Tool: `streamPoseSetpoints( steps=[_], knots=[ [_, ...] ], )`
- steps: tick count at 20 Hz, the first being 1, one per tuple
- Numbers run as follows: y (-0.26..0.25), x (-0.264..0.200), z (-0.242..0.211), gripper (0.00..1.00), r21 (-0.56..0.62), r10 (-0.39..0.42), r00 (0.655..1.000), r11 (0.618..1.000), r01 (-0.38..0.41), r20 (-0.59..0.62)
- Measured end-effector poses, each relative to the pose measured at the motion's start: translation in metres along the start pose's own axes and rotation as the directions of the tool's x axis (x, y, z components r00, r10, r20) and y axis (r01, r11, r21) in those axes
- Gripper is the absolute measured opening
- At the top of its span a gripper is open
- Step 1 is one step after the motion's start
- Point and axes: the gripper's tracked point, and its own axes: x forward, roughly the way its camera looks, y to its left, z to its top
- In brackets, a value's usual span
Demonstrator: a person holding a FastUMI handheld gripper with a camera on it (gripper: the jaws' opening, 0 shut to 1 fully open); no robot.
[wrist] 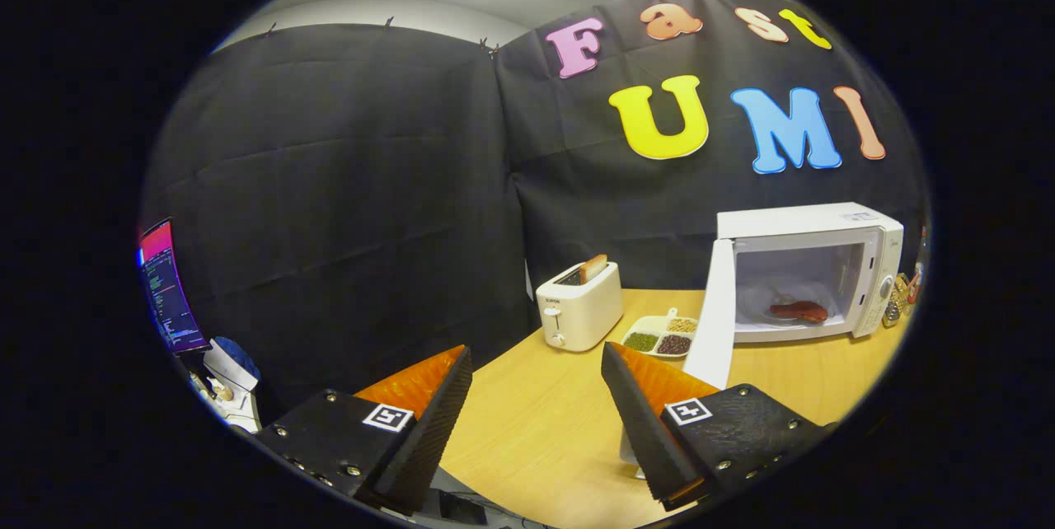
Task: Open the microwave, put the food inside, and close the microwave door.
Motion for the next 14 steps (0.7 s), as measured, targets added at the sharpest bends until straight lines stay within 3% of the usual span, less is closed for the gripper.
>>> streamPoseSetpoints(
  steps=[3, 5, 8, 9, 11, 12, 14],
  knots=[
    [0.003, 0.011, -0.023, 0.94, -0.009, 0.019, 0.999, 1.0, -0.02, -0.045],
    [-0.001, 0.016, -0.037, 0.87, -0.022, 0.021, 0.996, 0.999, -0.023, -0.086],
    [-0.02, 0.022, -0.055, 0.65, -0.04, -0.013, 0.992, 0.999, 0.008, -0.128],
    [-0.03, 0.03, -0.06, 0.65, -0.043, -0.046, 0.99, 0.998, 0.041, -0.134],
    [-0.051, 0.025, -0.06, 0.19, -0.04, -0.115, 0.983, 0.993, 0.111, -0.141],
    [-0.054, 0.019, -0.06, 0.1, -0.022, -0.119, 0.981, 0.993, 0.117, -0.151],
    [-0.059, 0.015, -0.056, 0.06, 0.011, -0.111, 0.984, 0.993, 0.114, -0.14]
  ],
)
